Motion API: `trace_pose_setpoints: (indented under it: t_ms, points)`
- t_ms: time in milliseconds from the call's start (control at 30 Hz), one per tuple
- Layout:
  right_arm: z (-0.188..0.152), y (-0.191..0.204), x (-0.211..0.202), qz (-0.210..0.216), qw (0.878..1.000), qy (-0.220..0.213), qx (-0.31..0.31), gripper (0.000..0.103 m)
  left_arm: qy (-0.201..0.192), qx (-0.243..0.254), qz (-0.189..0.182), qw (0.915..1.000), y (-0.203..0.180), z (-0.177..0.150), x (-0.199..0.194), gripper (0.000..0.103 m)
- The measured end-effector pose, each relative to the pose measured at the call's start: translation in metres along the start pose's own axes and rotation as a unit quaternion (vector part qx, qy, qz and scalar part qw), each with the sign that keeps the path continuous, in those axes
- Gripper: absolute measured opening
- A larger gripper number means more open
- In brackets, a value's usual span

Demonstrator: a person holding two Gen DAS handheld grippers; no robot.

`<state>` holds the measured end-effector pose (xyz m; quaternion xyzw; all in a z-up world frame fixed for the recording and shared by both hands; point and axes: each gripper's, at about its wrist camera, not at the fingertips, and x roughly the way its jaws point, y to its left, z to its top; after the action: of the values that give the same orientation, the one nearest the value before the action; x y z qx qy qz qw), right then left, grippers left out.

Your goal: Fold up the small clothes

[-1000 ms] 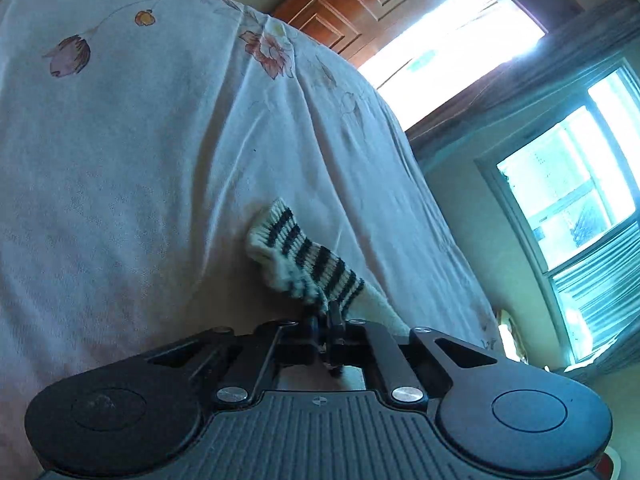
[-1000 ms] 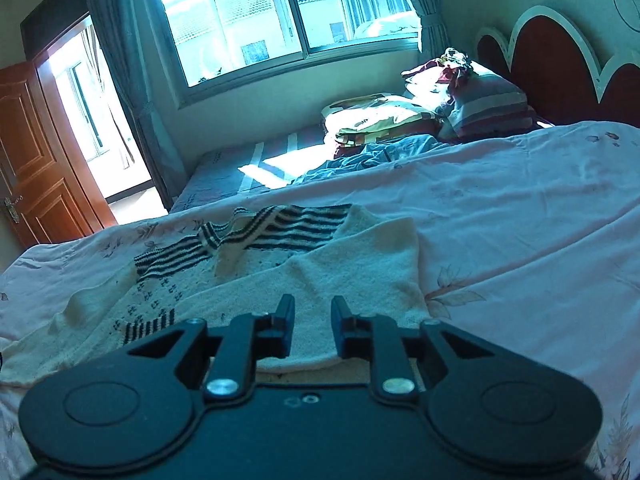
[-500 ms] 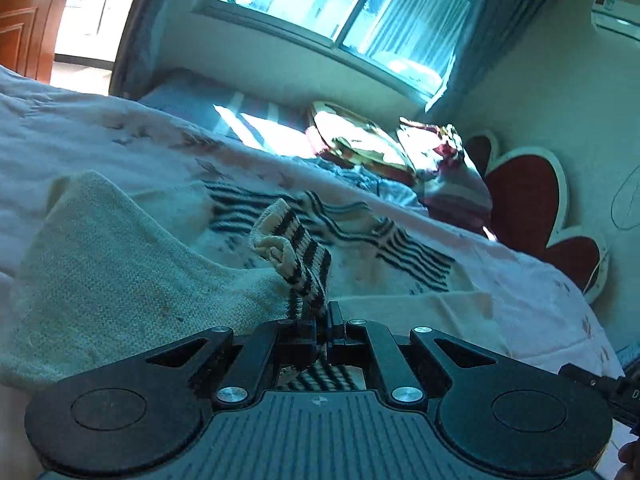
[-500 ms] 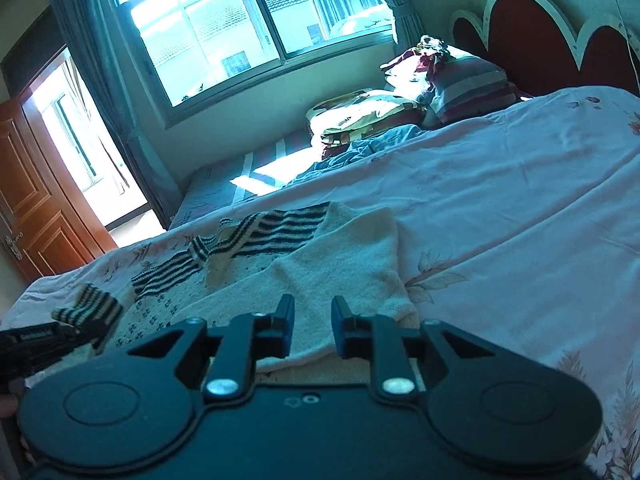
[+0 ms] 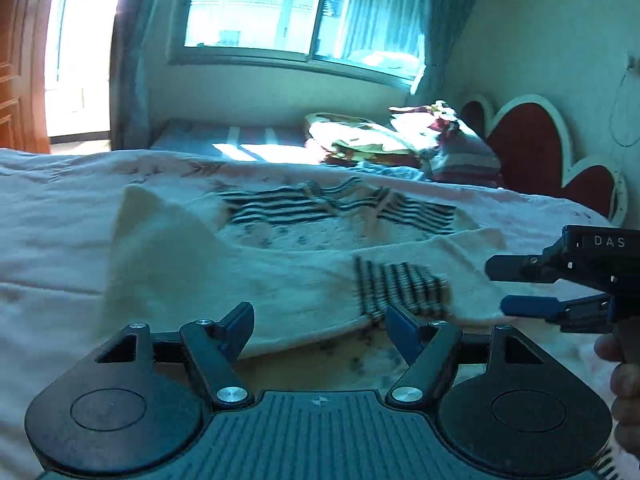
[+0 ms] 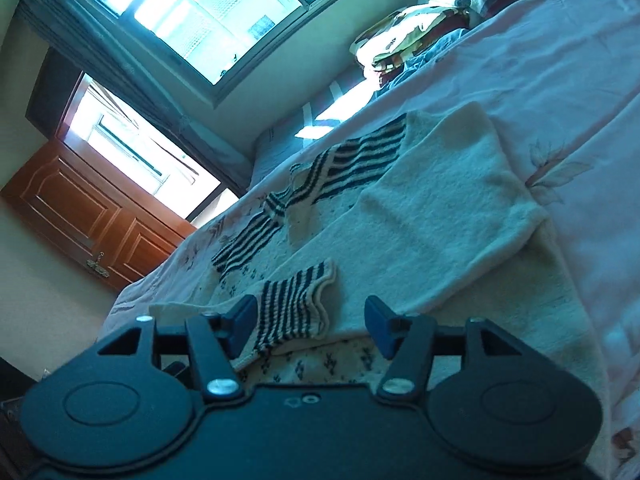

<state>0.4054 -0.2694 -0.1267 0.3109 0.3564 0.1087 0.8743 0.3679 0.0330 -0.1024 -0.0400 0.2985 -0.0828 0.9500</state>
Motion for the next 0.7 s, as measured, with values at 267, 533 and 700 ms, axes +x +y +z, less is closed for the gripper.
trace_pose_setpoints:
  t_ms: [267,533,700]
  points:
    - [-0.006,0.025,0.044,-0.062,0.995,0.017,-0.074,0.006,0.037,-0.036,0.065,0.9966,0.087,-0.033,0.02,0.073]
    - [0.027,0.014,-0.024,-0.146,0.979,-0.096,-0.104,0.005,0.019,-0.008,0.048,0.9986,0.082,-0.019,0.037,0.05]
    - [0.022,0.004,-0.026,-0.14,0.981,-0.087,-0.103,0.005,0.01,0.003,0.045,0.9989,0.076,-0.014,0.04,0.047]
